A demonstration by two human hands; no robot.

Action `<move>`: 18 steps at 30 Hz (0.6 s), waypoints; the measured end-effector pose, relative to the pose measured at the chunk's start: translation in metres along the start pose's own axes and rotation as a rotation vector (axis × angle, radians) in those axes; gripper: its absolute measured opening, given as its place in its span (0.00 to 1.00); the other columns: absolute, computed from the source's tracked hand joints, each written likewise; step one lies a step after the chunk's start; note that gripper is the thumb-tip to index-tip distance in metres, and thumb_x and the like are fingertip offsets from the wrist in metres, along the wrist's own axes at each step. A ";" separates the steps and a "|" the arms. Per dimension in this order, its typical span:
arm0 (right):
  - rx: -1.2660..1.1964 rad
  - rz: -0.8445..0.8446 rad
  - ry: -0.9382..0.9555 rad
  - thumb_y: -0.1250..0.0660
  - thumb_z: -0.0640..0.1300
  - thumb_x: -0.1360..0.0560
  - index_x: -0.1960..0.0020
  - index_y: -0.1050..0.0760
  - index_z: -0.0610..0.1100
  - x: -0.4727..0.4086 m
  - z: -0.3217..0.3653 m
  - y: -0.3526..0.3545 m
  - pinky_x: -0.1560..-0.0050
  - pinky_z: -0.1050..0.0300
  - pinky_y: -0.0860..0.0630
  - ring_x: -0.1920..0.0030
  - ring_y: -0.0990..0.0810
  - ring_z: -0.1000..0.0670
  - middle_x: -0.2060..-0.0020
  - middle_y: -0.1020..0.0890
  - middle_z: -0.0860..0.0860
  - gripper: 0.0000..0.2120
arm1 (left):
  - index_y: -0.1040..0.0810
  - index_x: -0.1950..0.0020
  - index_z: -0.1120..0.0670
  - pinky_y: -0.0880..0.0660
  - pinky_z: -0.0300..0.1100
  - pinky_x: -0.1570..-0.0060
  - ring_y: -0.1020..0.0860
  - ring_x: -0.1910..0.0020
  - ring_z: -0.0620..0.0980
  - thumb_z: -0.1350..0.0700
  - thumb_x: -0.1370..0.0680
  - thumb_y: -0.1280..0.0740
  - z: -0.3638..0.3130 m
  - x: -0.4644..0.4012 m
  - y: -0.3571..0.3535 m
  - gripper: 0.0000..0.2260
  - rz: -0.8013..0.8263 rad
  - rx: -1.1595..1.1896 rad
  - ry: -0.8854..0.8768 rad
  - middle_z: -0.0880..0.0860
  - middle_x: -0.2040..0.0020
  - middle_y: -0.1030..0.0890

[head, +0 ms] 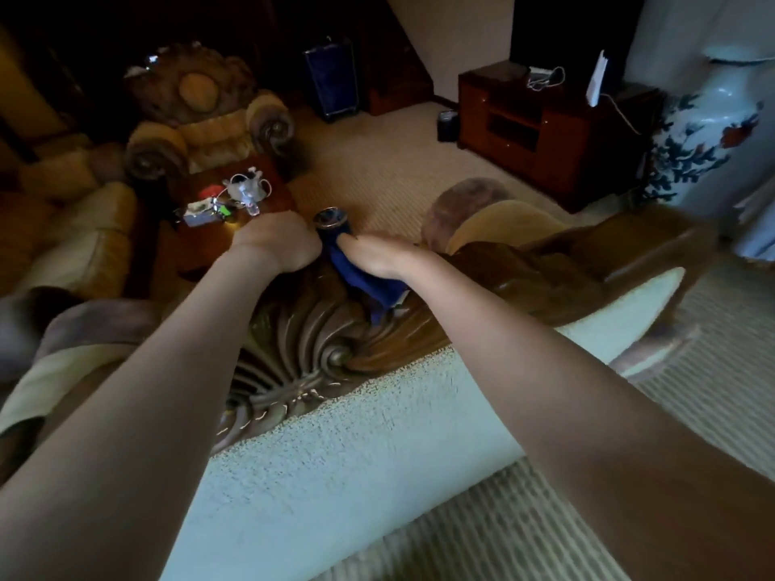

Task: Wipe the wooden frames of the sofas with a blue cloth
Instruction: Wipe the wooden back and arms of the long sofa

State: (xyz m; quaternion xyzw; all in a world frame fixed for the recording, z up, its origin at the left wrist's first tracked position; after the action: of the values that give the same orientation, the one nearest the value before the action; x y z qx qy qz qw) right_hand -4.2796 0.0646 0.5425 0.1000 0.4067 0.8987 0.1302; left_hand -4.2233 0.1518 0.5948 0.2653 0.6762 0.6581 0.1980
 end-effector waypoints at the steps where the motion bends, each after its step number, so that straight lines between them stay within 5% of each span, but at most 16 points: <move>1: -0.022 0.006 0.025 0.55 0.52 0.18 0.53 0.29 0.46 0.004 0.001 0.000 0.48 0.52 0.38 0.54 0.28 0.46 0.57 0.27 0.47 0.19 | 0.24 0.44 0.57 0.31 0.48 0.47 0.25 0.45 0.58 0.53 0.21 0.46 0.000 -0.001 -0.002 0.14 0.010 0.011 0.002 0.57 0.43 0.23; 3: 0.136 -0.071 0.107 0.53 0.48 0.18 0.60 0.36 0.44 0.013 0.002 0.002 0.53 0.52 0.39 0.62 0.31 0.47 0.63 0.30 0.48 0.16 | 0.25 0.45 0.55 0.33 0.46 0.51 0.26 0.48 0.56 0.52 0.21 0.44 -0.001 0.002 -0.005 0.12 0.026 0.023 0.043 0.56 0.45 0.23; 5: 0.357 -0.217 0.240 0.51 0.42 0.18 0.56 0.37 0.41 0.019 0.008 0.000 0.57 0.49 0.37 0.58 0.27 0.43 0.59 0.28 0.45 0.09 | 0.25 0.43 0.56 0.34 0.45 0.52 0.26 0.48 0.56 0.51 0.22 0.43 -0.003 0.003 -0.004 0.13 -0.005 0.005 0.076 0.57 0.45 0.23; 7: 0.396 -0.306 0.319 0.47 0.39 0.20 0.55 0.33 0.40 0.021 0.009 0.001 0.61 0.48 0.34 0.59 0.23 0.40 0.59 0.25 0.42 0.07 | 0.24 0.46 0.55 0.33 0.45 0.54 0.26 0.53 0.54 0.51 0.23 0.42 -0.002 0.002 -0.004 0.12 -0.029 -0.002 0.091 0.56 0.49 0.23; 11: 0.343 -0.305 0.392 0.42 0.35 0.27 0.64 0.30 0.35 0.022 0.001 0.001 0.75 0.54 0.36 0.77 0.26 0.40 0.74 0.26 0.41 0.08 | 0.25 0.51 0.54 0.33 0.44 0.60 0.27 0.62 0.50 0.51 0.22 0.42 0.000 -0.004 -0.005 0.09 -0.045 -0.024 0.081 0.51 0.60 0.26; 15: 0.257 -0.241 0.320 0.50 0.44 0.19 0.66 0.38 0.43 0.010 0.007 0.005 0.63 0.51 0.32 0.65 0.29 0.45 0.70 0.32 0.49 0.17 | 0.25 0.55 0.54 0.34 0.41 0.65 0.27 0.64 0.48 0.51 0.21 0.42 0.000 -0.006 -0.006 0.09 -0.071 -0.067 0.079 0.51 0.62 0.26; 18: -0.019 0.080 0.166 0.51 0.46 0.18 0.65 0.35 0.49 -0.012 0.006 -0.003 0.60 0.55 0.37 0.65 0.32 0.51 0.67 0.31 0.51 0.18 | 0.24 0.52 0.54 0.31 0.42 0.60 0.25 0.60 0.50 0.51 0.22 0.42 -0.002 -0.006 -0.006 0.10 -0.071 -0.045 0.104 0.50 0.59 0.24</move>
State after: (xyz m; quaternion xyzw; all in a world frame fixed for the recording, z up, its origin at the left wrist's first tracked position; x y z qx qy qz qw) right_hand -4.2658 0.0667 0.5428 0.0402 0.4033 0.9121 0.0608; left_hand -4.2209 0.1468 0.5888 0.2021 0.6797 0.6785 0.1920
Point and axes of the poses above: each hand's wrist, its own x-axis away from the middle knuckle, its own y-axis out of the back of the hand, z = x × y, the point moved 8 cm from there along -x, towards the middle knuckle
